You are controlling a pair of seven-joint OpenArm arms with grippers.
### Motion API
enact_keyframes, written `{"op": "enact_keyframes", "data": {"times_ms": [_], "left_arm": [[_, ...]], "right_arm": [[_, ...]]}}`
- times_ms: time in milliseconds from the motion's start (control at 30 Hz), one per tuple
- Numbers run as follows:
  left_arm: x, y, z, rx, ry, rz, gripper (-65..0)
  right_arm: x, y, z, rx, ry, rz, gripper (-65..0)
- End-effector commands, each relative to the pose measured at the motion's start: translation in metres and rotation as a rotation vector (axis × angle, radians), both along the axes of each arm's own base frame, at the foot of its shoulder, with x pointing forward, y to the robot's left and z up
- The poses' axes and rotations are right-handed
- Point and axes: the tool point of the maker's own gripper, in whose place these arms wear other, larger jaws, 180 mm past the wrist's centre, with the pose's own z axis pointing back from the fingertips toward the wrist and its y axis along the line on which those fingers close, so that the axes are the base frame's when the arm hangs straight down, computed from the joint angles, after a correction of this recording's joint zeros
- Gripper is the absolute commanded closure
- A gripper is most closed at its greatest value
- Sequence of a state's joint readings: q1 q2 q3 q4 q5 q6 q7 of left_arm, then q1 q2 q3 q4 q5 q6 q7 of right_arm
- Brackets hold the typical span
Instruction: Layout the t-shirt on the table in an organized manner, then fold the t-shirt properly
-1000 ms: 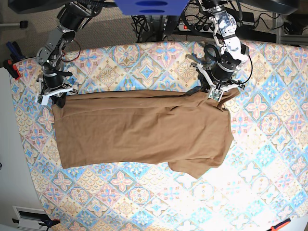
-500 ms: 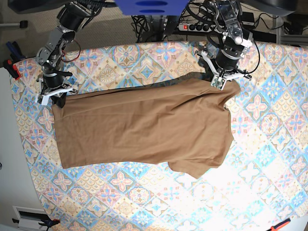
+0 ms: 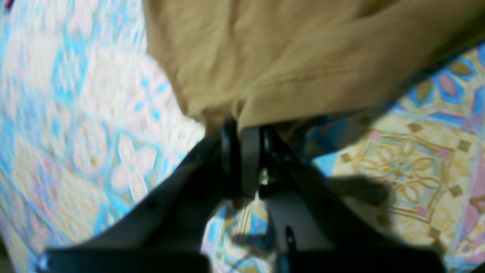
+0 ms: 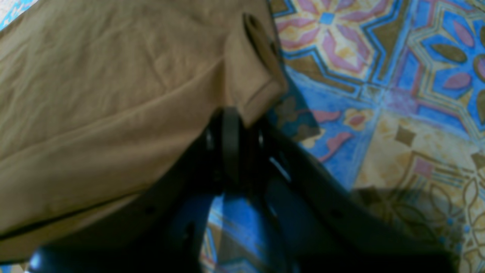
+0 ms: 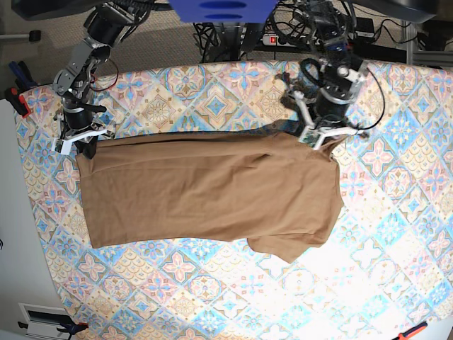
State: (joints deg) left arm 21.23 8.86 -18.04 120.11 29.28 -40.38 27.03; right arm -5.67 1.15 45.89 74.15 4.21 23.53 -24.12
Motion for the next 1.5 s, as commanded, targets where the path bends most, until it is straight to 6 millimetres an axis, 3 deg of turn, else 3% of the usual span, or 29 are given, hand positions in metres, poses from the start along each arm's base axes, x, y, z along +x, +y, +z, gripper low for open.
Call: {"op": "enact_keyframes", "data": {"times_ms": [0, 100, 333, 567, 800, 900, 1033, 1233, 1467], "left_arm": [[0.008, -0.008, 0.012, 0.008, -0.046, -0.024, 0.0], [0.018, -0.027, 0.019, 0.049, -0.066, -0.087, 0.0], [0.033, -0.046, 0.032, 0.116, -0.105, -0.152, 0.0], [0.017, -0.050, 0.019, 0.201, -0.051, -0.186, 0.0], [-0.007, -0.046, 0.001, 0.204, 0.021, -0.187, 0.0], [-0.010, -0.045, -0.001, 0.213, 0.031, -0.193, 0.0], [0.008, -0.047, 0.011, 0.213, -0.022, -0.190, 0.0], [0.042, -0.054, 0.041, 0.216, -0.127, -0.191, 0.0], [0.069, -0.060, 0.038, 0.263, -0.132, -0.214, 0.0]], "right_arm": [[-0.022, 0.000, -0.028, -0.018, 0.176, 0.011, 0.0], [-0.022, 0.000, -0.028, -0.018, 0.176, 0.011, 0.0], [-0.022, 0.000, -0.028, -0.017, 0.177, 0.011, 0.0], [-0.023, 0.000, -0.031, -0.012, 0.183, 0.010, 0.0], [-0.046, 0.015, -0.069, 0.072, 0.278, 0.006, 0.0], [-0.027, 0.016, -0.060, 0.075, 0.242, 0.007, 0.0], [-0.003, 0.016, -0.048, 0.074, 0.194, 0.009, 0.0], [0.000, 0.016, -0.046, 0.072, 0.187, 0.009, 0.0], [0.001, 0.015, -0.045, 0.071, 0.184, 0.009, 0.0]]}}
